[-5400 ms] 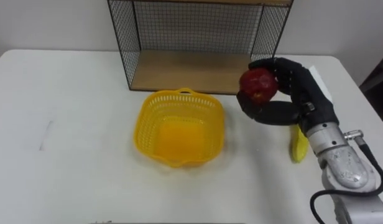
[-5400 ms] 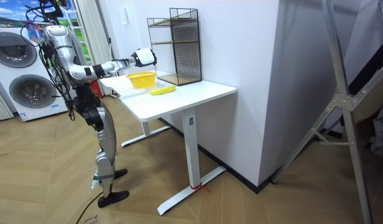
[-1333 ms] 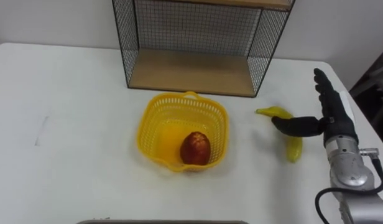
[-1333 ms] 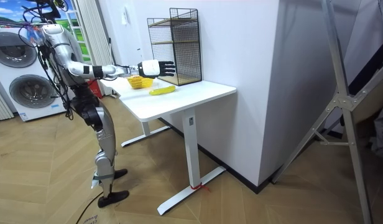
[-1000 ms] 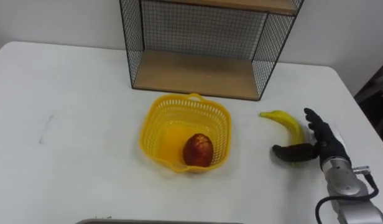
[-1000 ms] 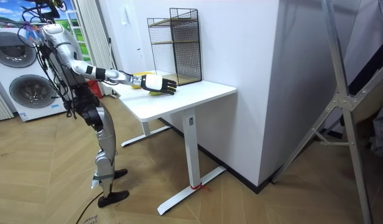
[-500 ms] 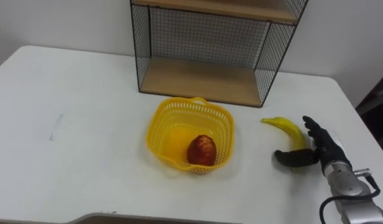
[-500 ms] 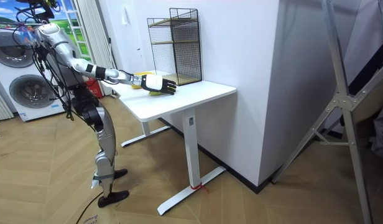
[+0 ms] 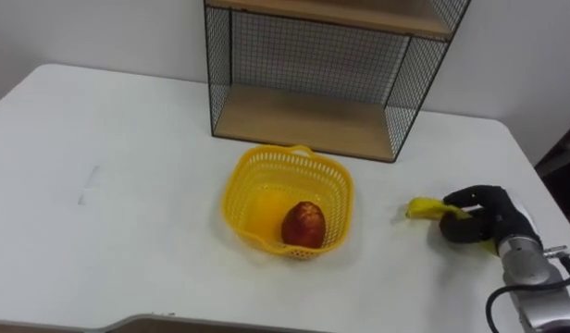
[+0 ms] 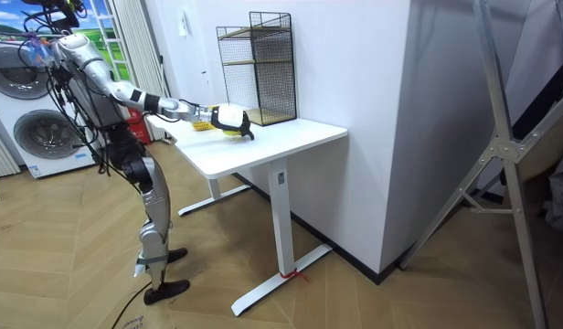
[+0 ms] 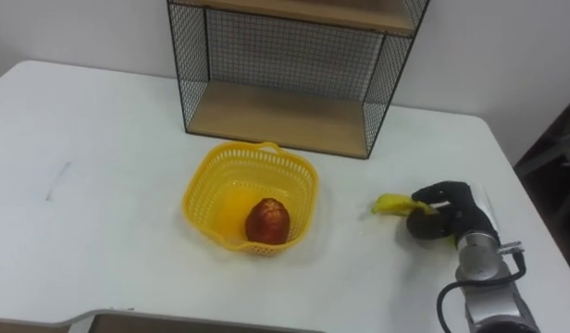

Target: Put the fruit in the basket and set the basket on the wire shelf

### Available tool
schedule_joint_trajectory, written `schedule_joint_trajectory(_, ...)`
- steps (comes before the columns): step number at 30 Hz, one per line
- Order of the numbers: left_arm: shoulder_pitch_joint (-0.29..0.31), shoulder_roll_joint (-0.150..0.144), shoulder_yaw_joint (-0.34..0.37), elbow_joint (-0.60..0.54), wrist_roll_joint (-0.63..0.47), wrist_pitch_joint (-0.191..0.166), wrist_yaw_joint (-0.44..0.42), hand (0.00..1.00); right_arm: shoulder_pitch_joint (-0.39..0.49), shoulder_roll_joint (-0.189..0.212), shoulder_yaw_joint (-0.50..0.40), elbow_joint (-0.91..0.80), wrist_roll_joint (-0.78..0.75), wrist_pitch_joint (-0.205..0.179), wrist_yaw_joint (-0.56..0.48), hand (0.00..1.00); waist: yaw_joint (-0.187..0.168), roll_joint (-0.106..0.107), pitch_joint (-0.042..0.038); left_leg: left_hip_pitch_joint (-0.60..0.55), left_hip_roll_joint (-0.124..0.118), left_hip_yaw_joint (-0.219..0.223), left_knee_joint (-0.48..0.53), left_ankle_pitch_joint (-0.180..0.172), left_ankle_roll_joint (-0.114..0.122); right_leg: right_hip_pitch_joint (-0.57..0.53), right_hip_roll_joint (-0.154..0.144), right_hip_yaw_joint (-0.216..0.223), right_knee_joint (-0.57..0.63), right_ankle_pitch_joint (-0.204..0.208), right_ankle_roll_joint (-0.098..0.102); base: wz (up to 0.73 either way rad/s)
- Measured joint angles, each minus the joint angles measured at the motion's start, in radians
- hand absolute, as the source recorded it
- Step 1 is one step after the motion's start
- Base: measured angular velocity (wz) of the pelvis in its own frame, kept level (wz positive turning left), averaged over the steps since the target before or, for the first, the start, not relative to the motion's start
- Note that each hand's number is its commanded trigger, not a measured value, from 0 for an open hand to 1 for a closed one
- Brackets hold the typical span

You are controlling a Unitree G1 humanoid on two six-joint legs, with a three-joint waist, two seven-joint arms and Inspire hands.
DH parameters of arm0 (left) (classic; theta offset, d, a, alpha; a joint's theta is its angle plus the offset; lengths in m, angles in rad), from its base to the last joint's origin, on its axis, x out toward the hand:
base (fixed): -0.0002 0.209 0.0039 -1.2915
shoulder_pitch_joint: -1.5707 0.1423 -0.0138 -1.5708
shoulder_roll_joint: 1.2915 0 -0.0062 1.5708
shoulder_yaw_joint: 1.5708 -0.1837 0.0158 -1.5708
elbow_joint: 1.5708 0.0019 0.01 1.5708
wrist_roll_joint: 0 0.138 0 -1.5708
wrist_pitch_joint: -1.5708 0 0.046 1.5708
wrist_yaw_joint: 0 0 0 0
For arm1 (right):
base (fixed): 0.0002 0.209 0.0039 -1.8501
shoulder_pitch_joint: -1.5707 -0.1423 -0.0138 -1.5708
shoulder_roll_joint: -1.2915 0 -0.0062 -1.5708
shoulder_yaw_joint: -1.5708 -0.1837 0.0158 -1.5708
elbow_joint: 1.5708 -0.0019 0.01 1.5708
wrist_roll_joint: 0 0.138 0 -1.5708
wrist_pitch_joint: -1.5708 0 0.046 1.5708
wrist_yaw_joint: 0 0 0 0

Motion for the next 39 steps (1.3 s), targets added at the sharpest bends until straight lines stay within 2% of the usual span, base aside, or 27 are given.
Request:
schedule_joint_trajectory(11,-0.002,0.002,-0.009,0.000,0.002,0.000,0.018,0.00,0.029,0.005,-0.001,-0.026,0.022,0.007,-0.039,1.00,0.003,0.005,-0.0004,0.004,0.001,0.000,-0.011,-0.001,0.000,0.001,0.001,0.006,0.003,0.000,0.000,0.00)
schedule_joint_trajectory(14,-0.002,0.001,-0.008,0.001,0.002,0.000,0.015,0.00,0.034,0.010,-0.008,-0.054,0.048,0.020,-0.039,1.00,0.001,0.010,-0.0001,0.004,0.001,0.000,-0.013,-0.001,0.000,-0.002,0.001,0.012,0.003,0.000,0.000,-0.06)
schedule_joint_trajectory(15,-0.002,-0.001,-0.008,0.001,0.001,0.000,0.015,0.00,0.038,0.011,-0.012,-0.083,0.068,0.036,-0.035,1.00,0.001,0.015,-0.0018,-0.001,0.001,0.001,-0.012,-0.001,0.000,-0.007,0.002,0.013,0.004,0.000,-0.001,-0.04)
schedule_joint_trajectory(19,-0.003,-0.004,-0.007,-0.022,0.001,0.001,0.013,0.00,0.083,0.012,-0.013,-0.209,0.125,0.071,-0.009,1.00,-0.002,0.026,0.0010,-0.005,0.002,0.005,-0.014,-0.001,0.000,-0.017,0.002,0.017,0.005,0.001,-0.001,-0.04)
schedule_joint_trajectory(22,-0.009,-0.007,-0.008,-0.025,0.002,-0.006,0.013,0.00,0.117,0.020,0.013,-0.327,0.156,0.083,0.034,1.00,0.000,0.035,0.0003,-0.002,0.004,0.020,-0.025,0.000,0.000,-0.024,0.001,0.032,0.006,0.001,-0.001,-0.14)
schedule_joint_trajectory(24,-0.012,-0.008,-0.008,-0.023,0.002,-0.011,0.013,0.00,0.123,0.038,0.027,-0.393,0.159,0.083,0.054,1.00,0.000,0.040,0.0011,-0.002,0.005,0.027,-0.028,0.000,0.000,-0.030,0.001,0.041,0.011,0.001,-0.001,-0.13)
schedule_joint_trajectory(26,-0.008,-0.009,-0.008,-0.021,0.002,-0.015,0.015,0.00,0.127,0.052,0.036,-0.452,0.162,0.082,0.054,1.00,-0.001,0.041,0.0071,-0.001,0.006,0.027,-0.028,0.001,0.001,-0.032,0.000,0.042,0.019,0.001,-0.001,-0.03)
schedule_joint_trajectory(39,0.000,-0.028,-0.006,-0.010,0.001,-0.014,0.015,0.00,0.126,0.058,0.036,-0.853,0.156,0.082,0.010,1.00,0.001,0.043,0.0052,-0.007,0.007,0.034,-0.035,0.001,0.001,-0.046,0.000,0.045,0.021,0.001,-0.001,-0.01)
